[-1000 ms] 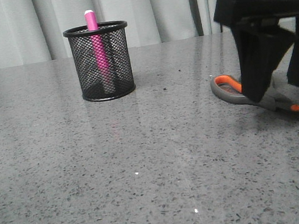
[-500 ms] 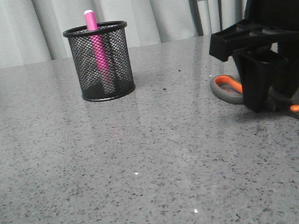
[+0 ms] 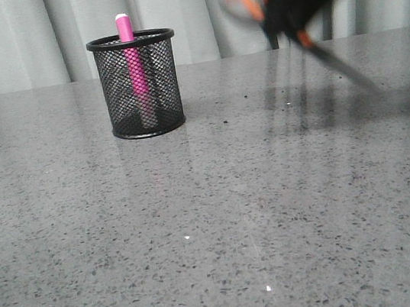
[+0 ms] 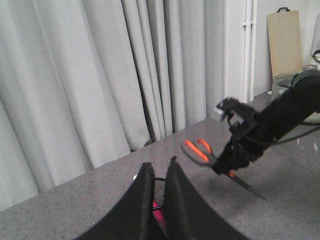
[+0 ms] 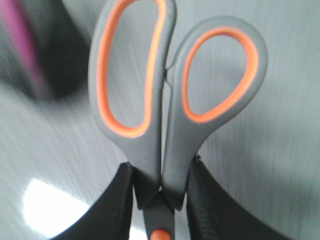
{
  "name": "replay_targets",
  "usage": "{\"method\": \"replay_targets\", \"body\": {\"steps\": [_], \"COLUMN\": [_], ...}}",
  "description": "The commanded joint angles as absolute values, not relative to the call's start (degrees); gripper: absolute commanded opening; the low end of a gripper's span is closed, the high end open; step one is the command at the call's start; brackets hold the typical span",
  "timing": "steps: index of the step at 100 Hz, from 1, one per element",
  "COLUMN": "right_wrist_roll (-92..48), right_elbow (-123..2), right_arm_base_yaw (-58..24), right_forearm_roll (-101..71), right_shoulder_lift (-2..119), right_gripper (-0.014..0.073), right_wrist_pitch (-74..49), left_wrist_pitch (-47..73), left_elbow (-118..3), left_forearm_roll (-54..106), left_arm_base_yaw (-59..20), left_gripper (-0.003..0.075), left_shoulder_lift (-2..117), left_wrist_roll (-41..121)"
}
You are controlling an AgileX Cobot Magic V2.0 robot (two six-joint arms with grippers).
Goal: Put pen and scissors into bin
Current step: 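Lift the scissors and carry them toward the mesh cup, then lower the scissors blades-down into the cup beside the marker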
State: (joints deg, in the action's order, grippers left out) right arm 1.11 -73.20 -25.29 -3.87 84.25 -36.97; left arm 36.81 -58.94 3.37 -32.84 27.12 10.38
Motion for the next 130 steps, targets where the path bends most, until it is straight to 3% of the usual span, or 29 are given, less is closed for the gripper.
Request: {"method": "replay_targets", "body": {"steps": [1,25,42,92,130], "right_wrist_roll": [0.60,0.71,3.26,3.62,3.62], "right_elbow": [-75.53,-68.11,-66.57,-71.60,-72.51], "right_arm_base_yaw": [-26.41,-30.10,-31.62,-35.01,-35.06], "right_forearm_roll": [-5.48,-5.57,-5.57,-5.57,-5.57], "right_shoulder_lift": [78.18,78.62,86.47,98.25,103.78], "right_gripper": [-0.0064,-0.0069,-0.0070,-0.0070,-0.0070], "right_wrist_pitch": [-21.12,21.33,35.33,38.06,32.79], "left_wrist_pitch": [33.08,33.93,33.93,33.89,33.89], "left_elbow": [-60.41,-60.41,-60.28,-57.17,-57.17], "left_forearm_roll": [2.76,1.27,0.00,0.00,0.00], "left_arm_base_yaw": [-33.24,-33.24,-33.24,-33.24,-33.24], "left_gripper": [0.0029,0.0029,0.0029,0.0029,0.0029], "left_shoulder_lift": [27.57,27.57,27.57,27.57,26.95], "left_wrist_roll": [10.19,10.19,10.19,10.19,10.19]}}
